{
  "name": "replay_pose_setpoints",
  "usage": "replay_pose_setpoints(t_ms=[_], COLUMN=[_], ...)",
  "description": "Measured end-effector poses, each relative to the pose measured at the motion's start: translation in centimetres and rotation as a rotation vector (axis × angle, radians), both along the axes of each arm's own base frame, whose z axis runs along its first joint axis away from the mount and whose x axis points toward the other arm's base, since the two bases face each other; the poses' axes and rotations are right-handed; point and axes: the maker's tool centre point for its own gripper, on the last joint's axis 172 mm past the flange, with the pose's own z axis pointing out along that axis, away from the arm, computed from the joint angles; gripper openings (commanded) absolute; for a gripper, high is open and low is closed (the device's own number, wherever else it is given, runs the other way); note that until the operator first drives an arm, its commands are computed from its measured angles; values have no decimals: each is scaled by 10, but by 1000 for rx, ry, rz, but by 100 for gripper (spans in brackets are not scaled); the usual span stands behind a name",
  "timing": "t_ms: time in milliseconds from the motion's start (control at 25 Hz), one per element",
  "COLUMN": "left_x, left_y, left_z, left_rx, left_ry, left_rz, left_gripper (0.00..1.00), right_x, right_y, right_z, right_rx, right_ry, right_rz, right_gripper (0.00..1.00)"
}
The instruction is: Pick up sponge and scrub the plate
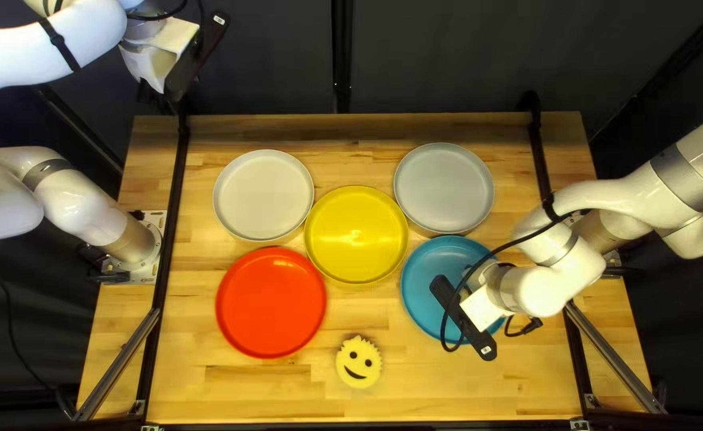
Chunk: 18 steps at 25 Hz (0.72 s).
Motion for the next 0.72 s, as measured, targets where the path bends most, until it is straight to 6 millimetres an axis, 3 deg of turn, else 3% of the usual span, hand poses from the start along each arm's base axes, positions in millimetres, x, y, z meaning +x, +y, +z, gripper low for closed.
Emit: replay_pose_setpoints(t_ms=[160,360,520,720], left_x=[0,0,0,0], left_y=[0,0,0,0], left_z=[0,0,0,0], left_rx=[0,0,0,0], left_ry=[0,0,0,0], left_rz=[0,0,0,0], left_gripper=[100,100,100,100], right_x=[10,20,19,6], right_y=[-27,-46,-49,-31], right_z=[1,8,11,14], right_rx=[7,9,12,16], right_ry=[-3,-14,-22,-25], right_rz=[-10,-17,-20,-13], right_gripper=[0,0,0,0])
